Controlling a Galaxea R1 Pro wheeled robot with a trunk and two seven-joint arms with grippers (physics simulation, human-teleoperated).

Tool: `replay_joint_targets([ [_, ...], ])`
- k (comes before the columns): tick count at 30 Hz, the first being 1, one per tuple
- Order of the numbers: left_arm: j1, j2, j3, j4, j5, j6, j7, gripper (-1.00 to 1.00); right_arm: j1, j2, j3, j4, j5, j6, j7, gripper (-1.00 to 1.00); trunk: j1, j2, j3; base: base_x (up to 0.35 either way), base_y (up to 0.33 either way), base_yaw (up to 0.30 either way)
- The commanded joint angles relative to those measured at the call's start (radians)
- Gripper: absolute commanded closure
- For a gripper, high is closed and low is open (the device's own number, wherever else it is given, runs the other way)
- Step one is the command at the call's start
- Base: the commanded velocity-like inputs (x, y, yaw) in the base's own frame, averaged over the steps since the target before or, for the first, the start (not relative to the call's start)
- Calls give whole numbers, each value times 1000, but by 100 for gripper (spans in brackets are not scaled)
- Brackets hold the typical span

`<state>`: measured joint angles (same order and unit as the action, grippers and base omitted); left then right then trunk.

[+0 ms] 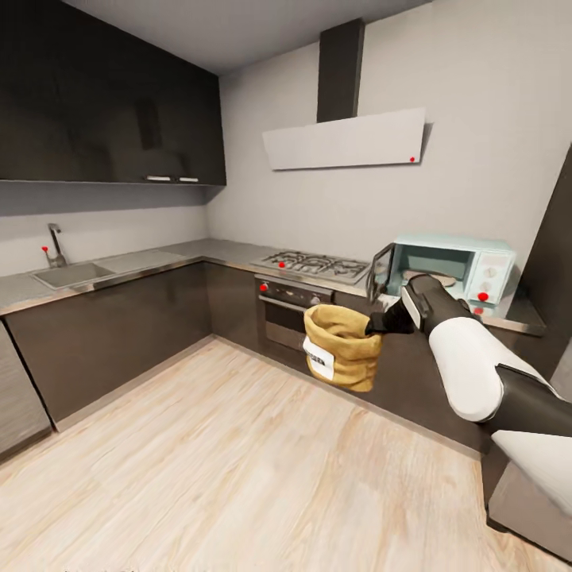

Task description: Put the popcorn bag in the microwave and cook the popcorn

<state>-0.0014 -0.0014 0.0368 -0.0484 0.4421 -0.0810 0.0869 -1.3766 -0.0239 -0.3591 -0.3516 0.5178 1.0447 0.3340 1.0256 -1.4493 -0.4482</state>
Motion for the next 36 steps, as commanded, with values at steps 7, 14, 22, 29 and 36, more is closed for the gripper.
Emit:
replay_joint_targets([
  [7,0,4,8,0,3,0,1,-100,-1,-43,-7,-15,10,2,3,100,-1,-1,3,-68,0,-236],
  [14,0,4,8,0,4,0,0,-100,-1,-82,-9,-19,11,2,-5,100,-1,-1,6,0,0,-241],
  [22,0,4,8,0,4,0,0,-100,-1,-101,-40,-35,6,2,-45,100,-1,-1,8,0,0,-241],
  [29,0,4,8,-1,4,0,0,-100,-1,-98,-124,-38,5,2,-105,100,-1,-1,8,0,0,-241],
  [36,0,4,8,-1,4,0,0,-100,-1,-90,-124,-37,5,2,-107,100,-1,-1,8,0,0,-241],
])
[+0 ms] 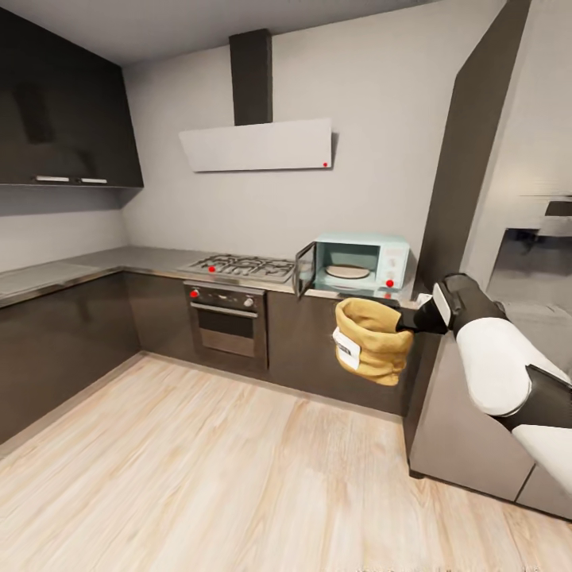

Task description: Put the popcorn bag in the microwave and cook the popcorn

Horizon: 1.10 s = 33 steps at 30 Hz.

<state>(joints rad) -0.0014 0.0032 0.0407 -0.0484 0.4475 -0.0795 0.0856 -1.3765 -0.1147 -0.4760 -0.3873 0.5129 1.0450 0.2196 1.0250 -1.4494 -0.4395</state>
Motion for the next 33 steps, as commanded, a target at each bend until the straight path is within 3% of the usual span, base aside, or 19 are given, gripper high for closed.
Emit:
replay_joint_targets([
  [1,0,0,4,-1,-2,-2,2,-100,-1,1,-7,-1,10,2,8,100,0,-1,-1,0,0,-241],
  [5,0,-1,-1,-1,-7,-1,1,-100,-1,6,-9,9,7,2,14,100,0,-1,-1,79,0,-174],
  [20,0,-4,-1,-1,-9,-2,2,-100,-1,8,-7,8,7,2,20,100,0,-1,-1,312,0,-6],
  [24,0,-4,-1,-1,-10,0,2,-100,-1,30,-6,5,10,2,14,100,0,-1,-1,318,0,0],
  [33,0,-2,-1,-1,-3,0,2,-100,-1,35,-12,-13,6,2,18,100,0,-1,-1,319,0,0],
])
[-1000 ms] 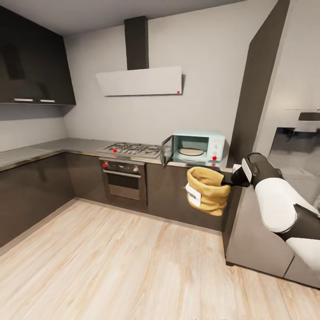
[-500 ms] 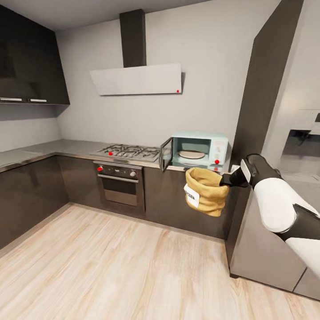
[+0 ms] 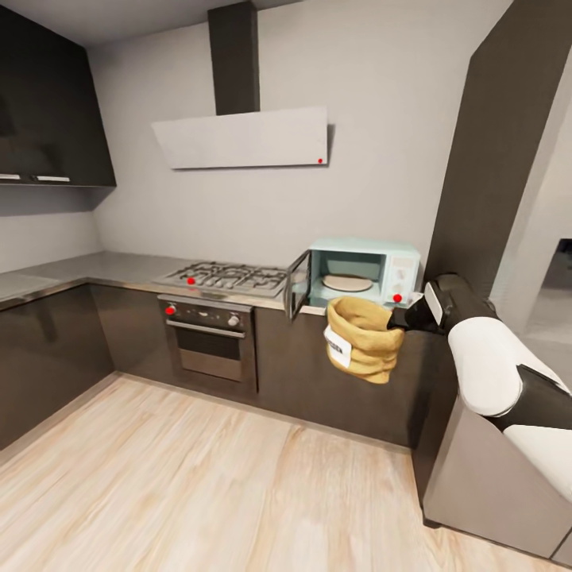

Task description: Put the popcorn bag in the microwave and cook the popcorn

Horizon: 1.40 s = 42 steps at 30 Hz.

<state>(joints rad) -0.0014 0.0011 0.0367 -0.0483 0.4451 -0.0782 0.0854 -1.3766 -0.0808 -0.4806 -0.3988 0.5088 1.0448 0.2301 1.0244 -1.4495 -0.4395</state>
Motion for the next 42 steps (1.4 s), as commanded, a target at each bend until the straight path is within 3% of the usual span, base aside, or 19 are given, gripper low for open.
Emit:
replay_joint_targets([
  [1,0,0,3,-1,-1,-2,2,-100,-1,1,-7,-2,10,2,8,100,1,0,-1,319,0,0],
  [9,0,0,3,-1,-1,-2,2,-100,-1,3,-7,-40,10,2,-3,100,1,0,-1,319,0,0],
  [14,0,0,5,-1,0,0,3,-100,-1,51,-7,-92,12,2,-12,100,1,0,-1,319,0,0],
  [17,0,0,5,-1,0,0,3,-100,-1,67,-6,-101,13,2,-19,100,1,0,-1,319,0,0],
  [27,0,0,5,-1,-1,-2,4,-100,-1,67,-6,-104,15,2,-20,100,1,0,-1,310,0,0],
  [35,0,0,7,-1,-2,-3,2,-100,-1,65,-6,-104,14,2,-21,100,1,0,-1,33,0,0],
  [37,0,0,8,-1,-1,-3,3,-100,-1,66,-6,-104,14,2,-63,100,1,0,-1,1,0,0],
  [39,0,0,8,-1,0,-3,3,-100,-1,71,-40,-104,12,2,-156,100,1,0,-1,0,0,0],
  [42,0,0,8,-1,0,-3,2,-100,-1,90,-136,-104,11,2,-245,100,1,0,-1,0,0,0],
])
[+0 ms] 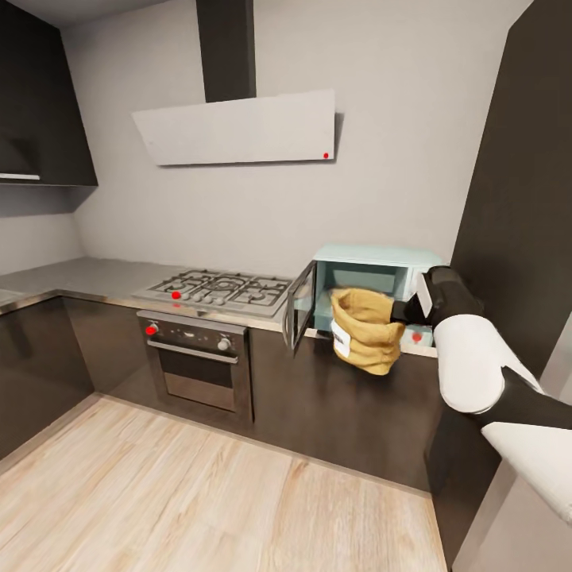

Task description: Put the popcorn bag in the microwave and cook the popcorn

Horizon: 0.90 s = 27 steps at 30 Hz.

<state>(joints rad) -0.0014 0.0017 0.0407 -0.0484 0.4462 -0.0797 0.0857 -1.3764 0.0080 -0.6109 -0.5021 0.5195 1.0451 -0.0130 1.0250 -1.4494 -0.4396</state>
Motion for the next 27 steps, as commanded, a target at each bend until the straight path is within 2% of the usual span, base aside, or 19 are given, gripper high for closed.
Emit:
replay_joint_targets([
  [1,0,0,4,-1,-1,-2,2,-100,-1,11,-22,-1,1,2,-23,100,0,-1,-1,0,0,0],
  [6,0,0,4,-1,-2,-3,2,-100,-1,41,-39,-1,1,2,-57,100,0,-1,-1,0,0,-122],
  [10,0,-3,4,-1,-3,-2,2,-100,-1,43,-42,-4,0,2,-59,100,0,-1,-1,0,0,-249],
  [13,0,-3,4,-1,-3,-2,2,-100,-1,45,-39,-66,1,2,-59,100,0,-1,-1,0,0,-223],
  [15,0,-3,4,-1,-3,-2,2,-100,-1,48,-38,-74,-1,2,-54,100,0,-1,-1,0,0,-48],
  [17,0,-3,3,-1,-5,-2,2,-100,-1,68,-38,-71,-1,2,-50,100,0,-1,-1,62,0,-4],
  [18,0,-3,1,0,-7,4,1,-100,-1,85,-37,-69,0,2,-50,100,0,-1,-1,270,0,-1],
  [20,0,-3,-1,1,-8,9,0,-100,-1,97,-37,-69,0,2,-50,100,0,-1,-1,303,0,0],
  [27,0,-3,-2,1,-9,12,0,-100,-1,100,-36,-69,0,2,-52,100,0,-1,-1,320,0,0],
])
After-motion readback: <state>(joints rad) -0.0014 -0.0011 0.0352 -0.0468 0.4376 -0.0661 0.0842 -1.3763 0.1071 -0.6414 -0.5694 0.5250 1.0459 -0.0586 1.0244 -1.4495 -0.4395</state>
